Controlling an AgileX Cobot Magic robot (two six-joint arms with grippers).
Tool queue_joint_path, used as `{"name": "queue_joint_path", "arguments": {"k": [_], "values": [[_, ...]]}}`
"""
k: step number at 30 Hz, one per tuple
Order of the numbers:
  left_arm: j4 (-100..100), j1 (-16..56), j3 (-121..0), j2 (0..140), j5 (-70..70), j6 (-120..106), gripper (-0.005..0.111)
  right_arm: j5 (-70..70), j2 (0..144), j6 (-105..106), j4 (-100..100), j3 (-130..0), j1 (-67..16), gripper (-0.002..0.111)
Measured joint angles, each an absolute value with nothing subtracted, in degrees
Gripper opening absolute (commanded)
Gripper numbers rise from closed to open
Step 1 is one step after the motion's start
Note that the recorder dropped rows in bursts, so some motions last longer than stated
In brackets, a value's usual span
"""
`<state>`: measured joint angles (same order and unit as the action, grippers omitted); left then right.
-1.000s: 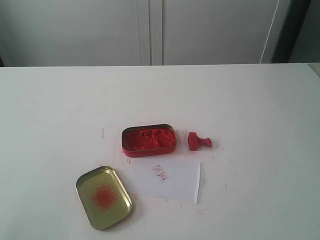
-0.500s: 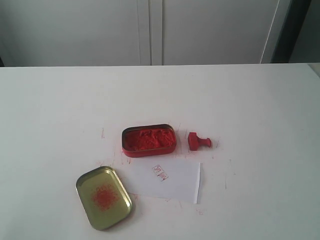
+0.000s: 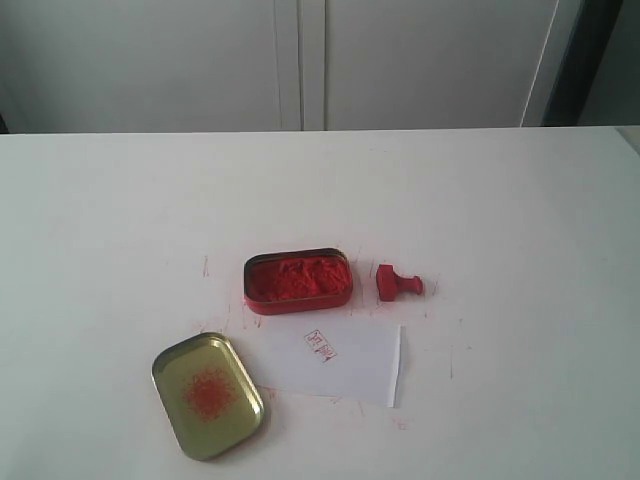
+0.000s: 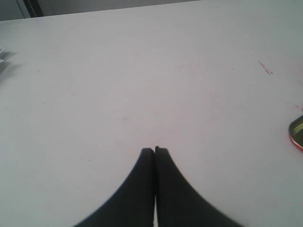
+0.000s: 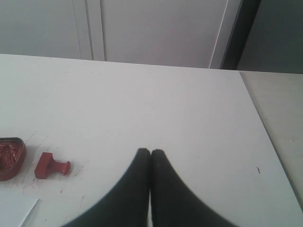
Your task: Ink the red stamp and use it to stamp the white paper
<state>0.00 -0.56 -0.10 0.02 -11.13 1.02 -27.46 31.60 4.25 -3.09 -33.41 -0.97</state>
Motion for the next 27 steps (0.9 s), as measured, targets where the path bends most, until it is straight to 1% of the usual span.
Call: {"name": "queue_joint_path", "arguments": {"k": [12,27], "values": [[0.0,-0.6,-0.1,0.0,-11.1,1.0,0.0,-27.3,31.0,4.2,-3.1,-33.4,-1.0,0.0],[0.0,-0.6,-0.1,0.0,-11.1,1.0,0.0,-27.8,19.6,4.2,-3.2,-32.9,-1.0,0.0]]}}
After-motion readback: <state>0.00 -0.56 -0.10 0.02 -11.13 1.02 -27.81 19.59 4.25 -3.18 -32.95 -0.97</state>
